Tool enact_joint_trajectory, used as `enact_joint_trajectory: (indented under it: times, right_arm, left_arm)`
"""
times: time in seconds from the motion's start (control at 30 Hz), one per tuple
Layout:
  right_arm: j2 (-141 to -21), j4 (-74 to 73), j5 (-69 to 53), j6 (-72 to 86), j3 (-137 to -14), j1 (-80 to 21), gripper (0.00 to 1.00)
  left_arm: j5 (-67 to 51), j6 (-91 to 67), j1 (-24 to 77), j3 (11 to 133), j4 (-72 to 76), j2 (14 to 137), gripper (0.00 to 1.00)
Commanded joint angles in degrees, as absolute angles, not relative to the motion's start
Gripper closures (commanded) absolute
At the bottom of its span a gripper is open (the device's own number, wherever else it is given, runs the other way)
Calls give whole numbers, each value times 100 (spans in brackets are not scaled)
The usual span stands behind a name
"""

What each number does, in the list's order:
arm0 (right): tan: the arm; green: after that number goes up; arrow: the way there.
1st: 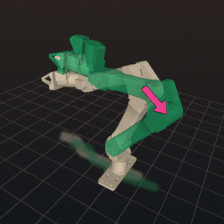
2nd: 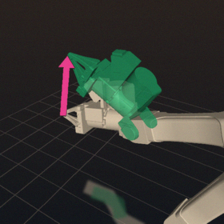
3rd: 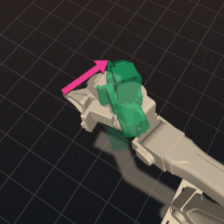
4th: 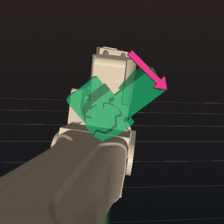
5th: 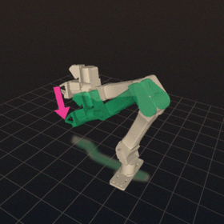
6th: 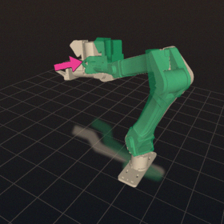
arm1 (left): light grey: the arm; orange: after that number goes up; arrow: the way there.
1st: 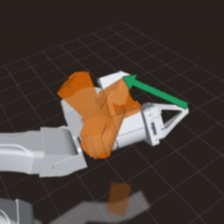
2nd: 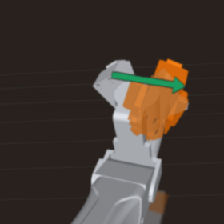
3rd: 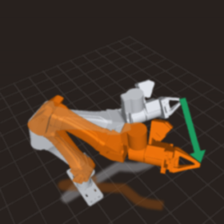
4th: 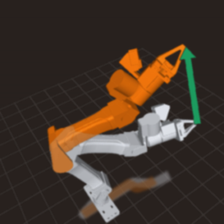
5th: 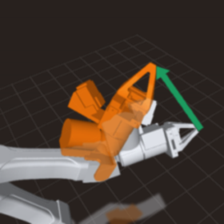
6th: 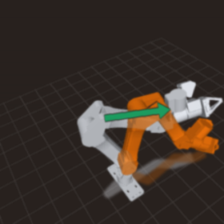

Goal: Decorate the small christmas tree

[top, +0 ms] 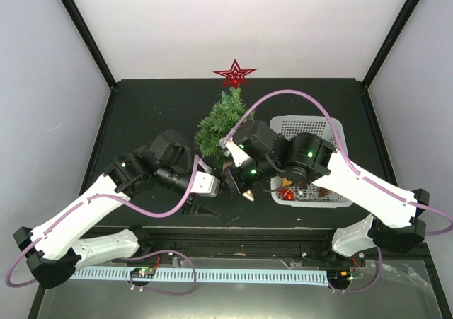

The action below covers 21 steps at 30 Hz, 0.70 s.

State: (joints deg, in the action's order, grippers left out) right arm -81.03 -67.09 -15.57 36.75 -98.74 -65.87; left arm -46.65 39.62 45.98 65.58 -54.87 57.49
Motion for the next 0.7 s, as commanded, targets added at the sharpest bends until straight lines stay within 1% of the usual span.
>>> enact_joint_trajectory:
  times: [0.0, 0.33, 0.53, 0.6, 0.63, 0.67]
  right_arm:
    - [-8154, -6444, -1665, 3791, -10089, -6610, 99]
    - [-7991, -6352, -1678, 3867, -9944, -6603, 99]
    - [-7804, -6216, -1747, 3975, -9786, -6609, 99]
    - [-7788, -6133, -1812, 3996, -9757, -6605, 99]
    - [-7792, -6115, -1831, 3996, -9756, -6609, 99]
    - [-7795, -6117, -1838, 3993, -9760, -6609, 99]
  left_arm:
    - [-4518, 3621, 4650, 6579, -5132, 5826, 14]
    - [-3683, 3333, 4649, 6359, -4742, 5679, 12]
    - [-3588, 3231, 4641, 6276, -4590, 5570, 12]
    - [-3678, 3183, 4645, 6286, -4512, 5664, 14]
    - [-3731, 3162, 4642, 6319, -4487, 5728, 16]
    - [-3810, 3161, 4645, 6411, -4506, 5804, 22]
